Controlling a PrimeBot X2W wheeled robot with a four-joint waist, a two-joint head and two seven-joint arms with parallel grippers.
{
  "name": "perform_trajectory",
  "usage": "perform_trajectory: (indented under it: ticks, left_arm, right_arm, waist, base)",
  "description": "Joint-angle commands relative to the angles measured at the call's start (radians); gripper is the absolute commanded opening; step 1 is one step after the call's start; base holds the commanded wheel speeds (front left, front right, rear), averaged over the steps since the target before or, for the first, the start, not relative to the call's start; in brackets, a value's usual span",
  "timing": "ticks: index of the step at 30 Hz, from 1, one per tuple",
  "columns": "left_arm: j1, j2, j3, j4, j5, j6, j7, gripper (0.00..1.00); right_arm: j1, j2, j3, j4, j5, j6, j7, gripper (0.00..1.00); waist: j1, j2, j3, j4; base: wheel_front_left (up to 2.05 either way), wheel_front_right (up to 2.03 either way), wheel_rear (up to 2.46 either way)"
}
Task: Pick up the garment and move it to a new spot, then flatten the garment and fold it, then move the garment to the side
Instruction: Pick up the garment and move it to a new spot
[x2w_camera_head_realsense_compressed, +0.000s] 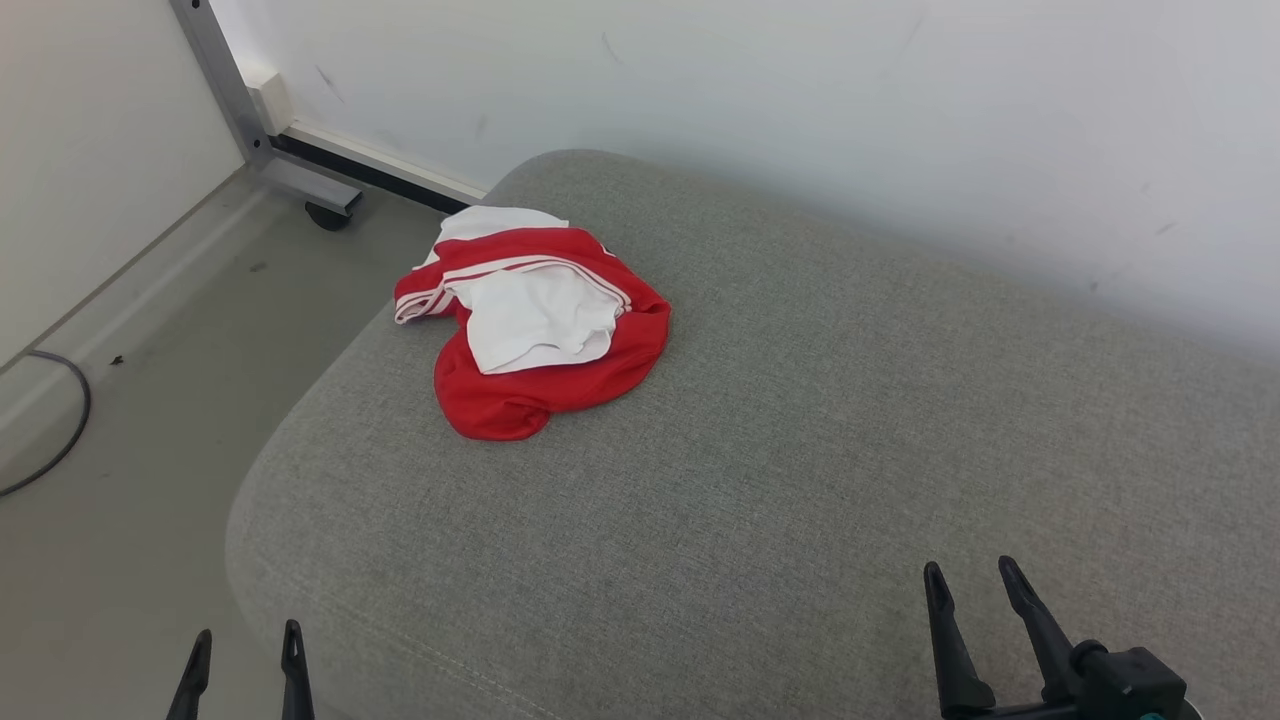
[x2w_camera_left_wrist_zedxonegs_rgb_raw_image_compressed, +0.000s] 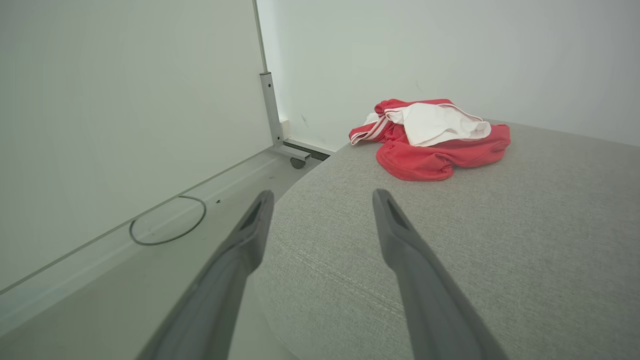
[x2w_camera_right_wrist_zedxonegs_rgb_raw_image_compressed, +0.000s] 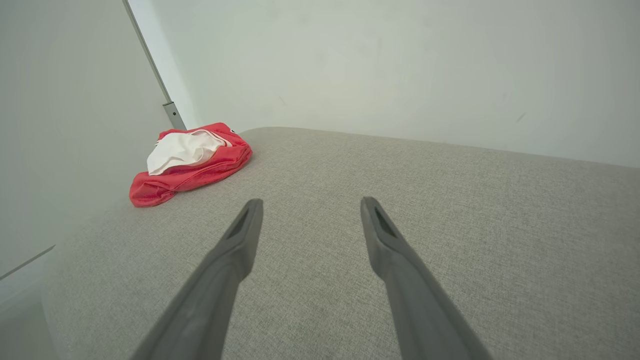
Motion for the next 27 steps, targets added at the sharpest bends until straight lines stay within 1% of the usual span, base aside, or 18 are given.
perform_trajectory:
  ticks: [1,6,9,13,14,18,23,27]
  left_arm:
    - [0.005,-0.004,-0.001,-0.002,-0.006,0.004,-0.003,1.0]
    - [-0.021,-0.001,0.004,0.007,-0.014,0.002,-0.003,1.0]
    - [-0.063,0.002,0.007,0.008,-0.024,-0.006,-0.003,1.0]
    - [-0.168,0.024,0.018,0.035,-0.042,-0.027,-0.003,1.0]
    - [-0.168,0.024,0.018,0.035,-0.042,-0.027,-0.003,1.0]
    - [-0.291,0.054,0.038,0.058,-0.06,-0.04,-0.003,1.0]
    - [-0.447,0.112,0.078,0.102,-0.08,-0.054,-0.003,1.0]
    - [-0.56,0.159,0.106,0.165,-0.108,-0.06,-0.002,1.0]
  right_arm:
    - [-0.007,0.0,0.001,-0.003,-0.001,-0.002,0.001,1.0]
    - [-0.012,0.0,0.003,-0.006,-0.002,-0.002,0.004,1.0]
    - [-0.028,0.0,-0.006,-0.02,-0.019,-0.002,0.013,1.0]
    - [-0.057,0.0,-0.013,-0.053,-0.048,-0.002,0.035,1.0]
    - [-0.057,0.0,-0.013,-0.053,-0.048,-0.002,0.035,1.0]
    - [-0.085,-0.007,-0.024,-0.094,-0.071,-0.002,0.054,1.0]
    - [-0.118,-0.016,-0.036,-0.133,-0.086,-0.002,0.067,1.0]
    - [-0.134,-0.014,-0.043,-0.153,-0.095,-0.002,0.065,1.0]
  waist:
    - [0.0,-0.0001,0.0,0.0]
    - [0.0,-0.0001,0.007,-0.013]
    - [0.0,-0.0001,0.031,-0.035]
    - [0.0,-0.0001,0.082,-0.087]
    - [0.0,-0.0001,0.082,-0.087]
    - [0.0,-0.0001,0.148,-0.157]
    - [0.0,-0.0001,0.235,-0.26]
    - [0.0,-0.0001,0.286,-0.331]
  base:
    - [0.0,0.0,0.0]
    - [0.0,0.0,0.0]
    - [0.0,0.0,0.0]
    - [0.0,0.0,0.0]
    - [0.0,0.0,0.0]
    - [0.0,0.0,0.0]
    - [0.0,0.0,0.0]
    - [0.0,0.0,0.0]
